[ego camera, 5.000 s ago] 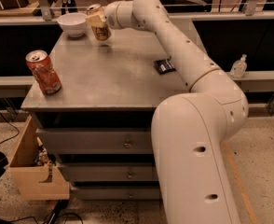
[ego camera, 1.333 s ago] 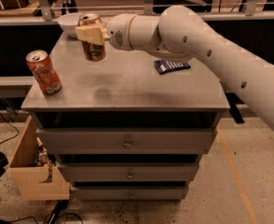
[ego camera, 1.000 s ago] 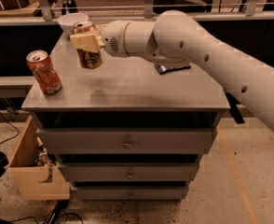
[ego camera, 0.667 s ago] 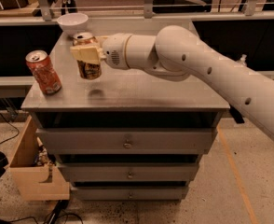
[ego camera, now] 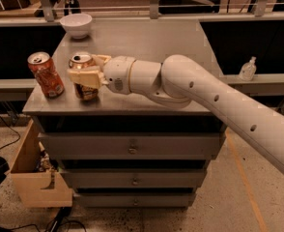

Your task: Move orange can near coke can

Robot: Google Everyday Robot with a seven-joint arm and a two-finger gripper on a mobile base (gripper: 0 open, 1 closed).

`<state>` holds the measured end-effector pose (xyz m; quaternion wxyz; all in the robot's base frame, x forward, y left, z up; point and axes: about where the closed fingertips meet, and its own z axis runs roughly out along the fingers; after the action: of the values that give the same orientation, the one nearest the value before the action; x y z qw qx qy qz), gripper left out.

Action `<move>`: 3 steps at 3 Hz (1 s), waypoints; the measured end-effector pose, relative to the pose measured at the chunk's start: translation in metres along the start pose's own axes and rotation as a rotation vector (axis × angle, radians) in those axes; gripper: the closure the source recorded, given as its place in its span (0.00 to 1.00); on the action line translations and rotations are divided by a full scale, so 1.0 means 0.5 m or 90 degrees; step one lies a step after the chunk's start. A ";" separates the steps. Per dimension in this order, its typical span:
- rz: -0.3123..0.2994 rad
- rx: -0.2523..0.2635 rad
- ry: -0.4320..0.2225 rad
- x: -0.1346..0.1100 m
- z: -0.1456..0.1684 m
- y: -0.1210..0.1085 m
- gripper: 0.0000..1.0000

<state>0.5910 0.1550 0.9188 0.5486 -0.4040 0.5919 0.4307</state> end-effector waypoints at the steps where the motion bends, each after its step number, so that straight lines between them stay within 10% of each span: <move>1: -0.021 -0.028 -0.010 0.017 0.007 0.010 1.00; 3: -0.024 -0.035 -0.010 0.017 0.015 0.018 0.61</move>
Offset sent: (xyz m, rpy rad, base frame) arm -0.0043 0.0051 -0.0081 0.0081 -0.0358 0.0443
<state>0.5840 0.1646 0.9108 0.5498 -0.4265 0.5676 0.4400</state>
